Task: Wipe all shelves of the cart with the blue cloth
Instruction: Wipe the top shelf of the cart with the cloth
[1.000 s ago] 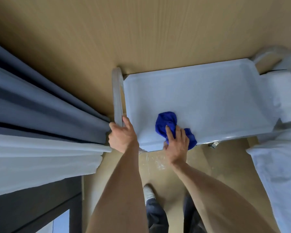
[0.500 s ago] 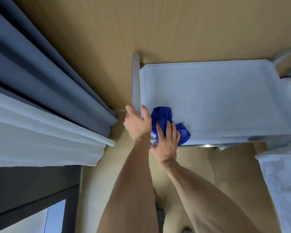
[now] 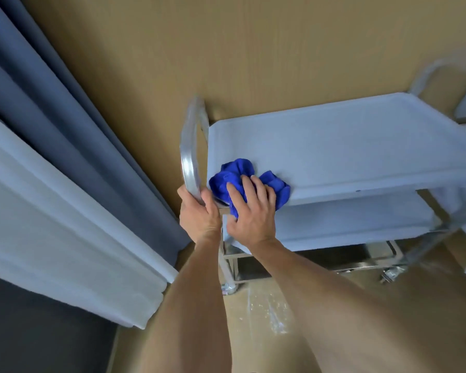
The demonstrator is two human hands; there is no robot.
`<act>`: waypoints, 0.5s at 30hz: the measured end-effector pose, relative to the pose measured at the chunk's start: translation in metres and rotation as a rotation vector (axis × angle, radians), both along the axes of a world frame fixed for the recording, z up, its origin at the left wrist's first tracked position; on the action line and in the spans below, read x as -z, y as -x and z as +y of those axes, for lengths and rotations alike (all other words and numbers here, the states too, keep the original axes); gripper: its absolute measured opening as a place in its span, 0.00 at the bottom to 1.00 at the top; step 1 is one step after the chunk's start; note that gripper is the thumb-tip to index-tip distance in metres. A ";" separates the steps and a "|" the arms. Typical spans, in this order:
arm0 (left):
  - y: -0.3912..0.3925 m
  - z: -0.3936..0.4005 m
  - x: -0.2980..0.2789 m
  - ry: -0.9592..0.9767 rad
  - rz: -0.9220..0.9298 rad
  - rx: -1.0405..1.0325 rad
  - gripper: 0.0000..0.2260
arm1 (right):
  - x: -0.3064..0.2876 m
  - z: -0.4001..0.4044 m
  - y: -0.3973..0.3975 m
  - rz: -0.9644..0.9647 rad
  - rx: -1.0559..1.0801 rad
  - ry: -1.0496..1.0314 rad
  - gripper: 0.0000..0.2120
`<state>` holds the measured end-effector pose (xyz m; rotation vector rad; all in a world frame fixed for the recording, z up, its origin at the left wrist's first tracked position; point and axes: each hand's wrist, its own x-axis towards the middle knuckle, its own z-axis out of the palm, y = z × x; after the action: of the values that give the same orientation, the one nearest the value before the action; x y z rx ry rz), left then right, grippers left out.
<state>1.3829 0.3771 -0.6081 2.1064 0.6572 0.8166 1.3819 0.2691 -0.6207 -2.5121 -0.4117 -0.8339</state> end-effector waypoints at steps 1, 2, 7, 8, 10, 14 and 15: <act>0.000 0.004 0.005 -0.029 -0.013 0.034 0.09 | 0.004 -0.002 -0.002 -0.057 -0.008 -0.002 0.29; 0.003 0.007 0.008 -0.057 -0.027 0.069 0.08 | 0.010 -0.003 -0.001 -0.106 -0.017 0.001 0.28; 0.022 0.017 0.021 -0.098 -0.123 0.221 0.06 | 0.038 -0.012 0.015 -0.191 -0.098 0.067 0.30; 0.026 0.016 0.023 -0.080 -0.137 0.234 0.06 | 0.041 -0.013 0.018 -0.197 -0.095 0.089 0.31; 0.037 0.014 0.022 -0.019 -0.155 0.243 0.09 | 0.043 -0.013 0.022 -0.182 -0.071 0.150 0.31; 0.053 0.014 0.016 0.046 -0.081 0.235 0.12 | 0.035 -0.004 0.032 -0.091 -0.030 0.262 0.35; 0.054 0.015 0.013 0.054 -0.056 0.235 0.12 | 0.034 -0.003 0.034 -0.078 -0.025 0.263 0.35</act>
<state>1.3287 0.3925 -0.6210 2.0568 0.3878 0.7153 1.3481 0.2665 -0.6546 -2.7121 -0.6133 -0.9231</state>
